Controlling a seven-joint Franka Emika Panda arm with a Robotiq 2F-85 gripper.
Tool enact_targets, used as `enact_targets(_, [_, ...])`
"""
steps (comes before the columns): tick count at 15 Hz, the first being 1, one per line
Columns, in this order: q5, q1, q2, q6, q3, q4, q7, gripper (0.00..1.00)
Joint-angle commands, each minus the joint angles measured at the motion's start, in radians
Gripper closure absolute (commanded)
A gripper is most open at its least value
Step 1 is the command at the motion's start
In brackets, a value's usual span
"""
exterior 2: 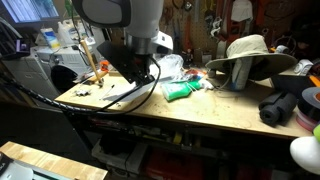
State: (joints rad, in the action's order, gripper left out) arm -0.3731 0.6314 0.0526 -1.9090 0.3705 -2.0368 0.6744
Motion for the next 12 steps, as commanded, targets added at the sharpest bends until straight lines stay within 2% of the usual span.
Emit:
enact_targets(1, [-0.044,-0.040,0.041,-0.125,0.013,-0.004,-0.041,0.98])
enact_targets(5, [-0.009,-0.063,0.084,-0.237,0.011,-0.005,-0.098,0.98])
enact_targets(12, [0.031,-0.088,0.117,-0.319,0.000,-0.024,-0.143,0.98])
